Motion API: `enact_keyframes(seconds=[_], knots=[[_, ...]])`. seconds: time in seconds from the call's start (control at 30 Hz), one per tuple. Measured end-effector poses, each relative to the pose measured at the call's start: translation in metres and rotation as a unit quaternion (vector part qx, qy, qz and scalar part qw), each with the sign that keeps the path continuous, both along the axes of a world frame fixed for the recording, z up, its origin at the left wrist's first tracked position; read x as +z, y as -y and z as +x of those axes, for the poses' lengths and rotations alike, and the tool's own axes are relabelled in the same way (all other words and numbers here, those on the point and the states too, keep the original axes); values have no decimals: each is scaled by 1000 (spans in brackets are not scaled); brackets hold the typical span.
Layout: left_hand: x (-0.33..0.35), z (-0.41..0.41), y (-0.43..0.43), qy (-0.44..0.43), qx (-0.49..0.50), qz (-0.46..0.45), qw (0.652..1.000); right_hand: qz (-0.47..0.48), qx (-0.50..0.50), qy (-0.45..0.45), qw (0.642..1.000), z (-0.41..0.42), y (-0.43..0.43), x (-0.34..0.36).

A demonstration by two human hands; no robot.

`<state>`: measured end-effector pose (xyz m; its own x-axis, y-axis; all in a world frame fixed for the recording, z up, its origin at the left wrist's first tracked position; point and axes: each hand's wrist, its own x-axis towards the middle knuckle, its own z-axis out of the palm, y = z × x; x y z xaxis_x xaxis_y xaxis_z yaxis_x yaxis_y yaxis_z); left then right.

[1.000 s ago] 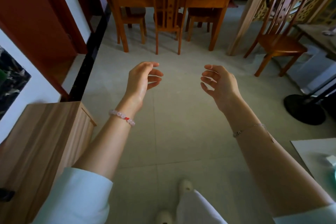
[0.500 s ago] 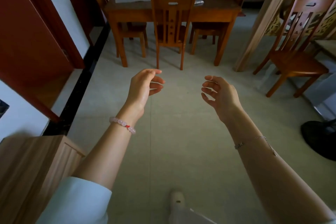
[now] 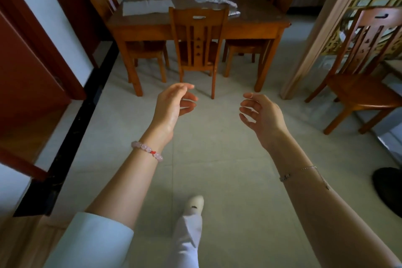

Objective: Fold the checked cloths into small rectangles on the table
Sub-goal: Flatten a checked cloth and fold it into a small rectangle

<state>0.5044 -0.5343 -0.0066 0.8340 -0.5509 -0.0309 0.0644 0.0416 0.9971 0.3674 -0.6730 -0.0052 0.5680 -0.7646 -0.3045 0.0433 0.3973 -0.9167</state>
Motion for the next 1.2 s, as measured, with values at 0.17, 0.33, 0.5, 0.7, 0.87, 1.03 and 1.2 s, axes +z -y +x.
enact_keyframes(seconds=[0.17, 0.33, 0.5, 0.7, 0.87, 1.03, 1.2], knots=[[-1, 70, 62, 2, -35, -20, 999, -10, -24, -6, 1000, 61, 49, -3], [11, 141, 141, 5, -89, -22, 996, -19, -71, 15, 997, 127, 111, 10], [14, 183, 216, 0, -145, -38, 989, -6, -113, 14, 993, 164, 161, 9], [1, 220, 293, -8, -178, -26, 984, 9, -158, 21, 987, 193, 234, 3], [-11, 256, 369, -3, -184, -21, 983, 0, -165, 21, 986, 224, 316, -5], [-5, 302, 473, 18, -165, -31, 986, 5, -153, 26, 988, 268, 424, -11], [9, 341, 580, 17, -159, -35, 986, -1, -124, 27, 992, 312, 532, -5]])
